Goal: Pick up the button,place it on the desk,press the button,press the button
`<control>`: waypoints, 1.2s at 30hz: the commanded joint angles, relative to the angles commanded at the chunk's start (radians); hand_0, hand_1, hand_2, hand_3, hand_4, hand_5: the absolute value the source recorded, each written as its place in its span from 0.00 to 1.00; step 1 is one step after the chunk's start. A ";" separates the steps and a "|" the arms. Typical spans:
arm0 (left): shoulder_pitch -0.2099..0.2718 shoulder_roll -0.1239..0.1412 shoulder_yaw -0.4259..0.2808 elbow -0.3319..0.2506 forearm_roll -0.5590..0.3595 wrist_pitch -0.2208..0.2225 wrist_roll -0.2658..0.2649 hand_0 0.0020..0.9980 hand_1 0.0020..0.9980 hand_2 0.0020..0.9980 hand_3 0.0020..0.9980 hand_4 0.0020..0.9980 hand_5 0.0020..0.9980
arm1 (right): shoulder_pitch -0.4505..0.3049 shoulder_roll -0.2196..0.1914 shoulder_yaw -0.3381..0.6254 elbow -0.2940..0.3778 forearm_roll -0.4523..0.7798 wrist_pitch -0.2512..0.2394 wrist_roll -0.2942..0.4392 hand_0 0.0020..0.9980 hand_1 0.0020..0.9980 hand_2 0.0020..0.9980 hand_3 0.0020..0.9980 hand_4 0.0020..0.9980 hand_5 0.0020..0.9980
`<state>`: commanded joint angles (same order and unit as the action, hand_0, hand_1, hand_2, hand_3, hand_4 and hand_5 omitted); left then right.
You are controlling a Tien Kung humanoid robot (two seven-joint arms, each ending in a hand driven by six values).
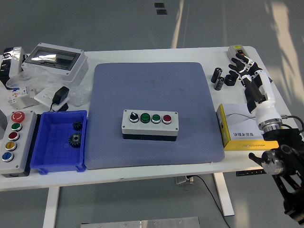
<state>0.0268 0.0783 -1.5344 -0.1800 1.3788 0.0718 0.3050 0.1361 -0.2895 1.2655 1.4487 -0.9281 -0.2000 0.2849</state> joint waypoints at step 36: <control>-0.004 0.001 0.008 0.000 -0.017 0.002 0.011 0.64 0.60 0.55 0.60 0.62 0.21 | -0.007 -0.015 0.027 -0.018 -0.023 -0.012 -0.012 0.81 0.76 0.78 0.75 0.85 0.60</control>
<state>0.0225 0.0791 -1.5260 -0.1800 1.3615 0.0736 0.3165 0.1286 -0.3047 1.2928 1.4306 -0.9509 -0.2123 0.2733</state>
